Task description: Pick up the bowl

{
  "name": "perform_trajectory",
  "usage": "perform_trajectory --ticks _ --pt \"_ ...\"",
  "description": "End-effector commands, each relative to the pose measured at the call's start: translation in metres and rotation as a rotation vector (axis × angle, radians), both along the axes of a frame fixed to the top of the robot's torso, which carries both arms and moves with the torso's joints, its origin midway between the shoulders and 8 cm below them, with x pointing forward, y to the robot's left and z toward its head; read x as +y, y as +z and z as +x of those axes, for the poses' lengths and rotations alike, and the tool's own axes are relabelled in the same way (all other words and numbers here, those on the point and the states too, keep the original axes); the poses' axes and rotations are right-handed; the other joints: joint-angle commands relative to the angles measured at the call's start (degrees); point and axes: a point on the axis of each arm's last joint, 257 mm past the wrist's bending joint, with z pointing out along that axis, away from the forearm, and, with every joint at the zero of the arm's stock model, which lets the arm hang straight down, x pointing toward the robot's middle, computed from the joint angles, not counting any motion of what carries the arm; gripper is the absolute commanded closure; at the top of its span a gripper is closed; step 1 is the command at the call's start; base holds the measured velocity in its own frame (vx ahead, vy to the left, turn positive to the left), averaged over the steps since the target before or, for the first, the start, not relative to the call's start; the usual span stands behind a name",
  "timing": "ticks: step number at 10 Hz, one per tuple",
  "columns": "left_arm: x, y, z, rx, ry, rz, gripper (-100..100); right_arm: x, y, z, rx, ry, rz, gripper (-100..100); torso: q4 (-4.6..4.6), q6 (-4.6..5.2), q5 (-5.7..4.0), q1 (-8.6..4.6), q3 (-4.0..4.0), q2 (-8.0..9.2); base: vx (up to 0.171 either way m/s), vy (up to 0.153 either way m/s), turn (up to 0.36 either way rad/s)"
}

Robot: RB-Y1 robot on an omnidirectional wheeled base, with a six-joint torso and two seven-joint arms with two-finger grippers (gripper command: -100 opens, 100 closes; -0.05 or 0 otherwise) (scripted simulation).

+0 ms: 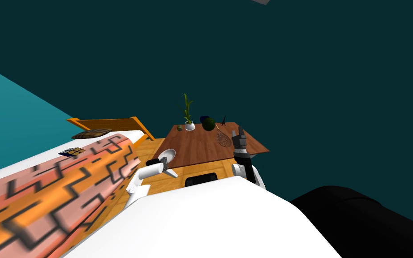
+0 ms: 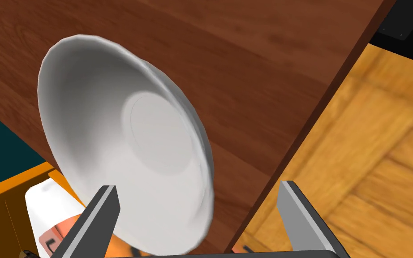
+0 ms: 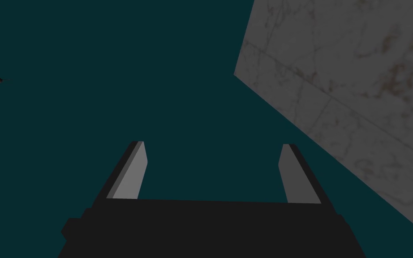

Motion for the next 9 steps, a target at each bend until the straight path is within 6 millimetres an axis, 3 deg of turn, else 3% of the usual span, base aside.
perform_trajectory --ticks 1,2,3,7,8,9 --pt "0.0 0.0 0.0 0.0 0.0 0.0 -100 0.0 0.0 0.0 0.0 0.0 0.0 0 0.0 0.0 0.0 0.0 0.0 0.0 0.011 0.0 -0.002" --pt "0.0 -0.001 -0.001 0.004 0.001 -0.001 0 0.0 0.0 0.0 0.0 0.0 0.0 0 0.01 0.0 0.0 0.0 0.03 0.05 0.0 0.0 0.0" --pt "0.0 -0.007 0.0 0.003 0.0 -0.001 -100 0.0 0.0 0.0 0.0 0.0 0.0 0 0.02 0.0 0.0 0.0 0.05 0.09 0.019 0.007 0.004" --pt "-0.001 -0.016 0.0 0.004 -0.001 -0.001 -100 0.0 0.0 0.0 0.0 0.0 0.0 0 0.0 0.0 0.01 0.04 -0.01 -0.02 0.027 0.011 0.003" --pt "-0.002 -0.016 0.0 0.003 -0.001 -0.001 100 0.0 0.0 0.0 0.0 0.0 0.0 0 0.01 0.0 0.0 0.02 0.02 0.04 0.0 0.0 0.0" --pt "-0.002 -0.016 0.0 0.003 -0.001 -0.001 100 0.0 0.0 0.0 0.0 0.0 0.0 0 0.02 0.0 0.0 0.0 0.05 0.08 0.0 0.0 0.0"
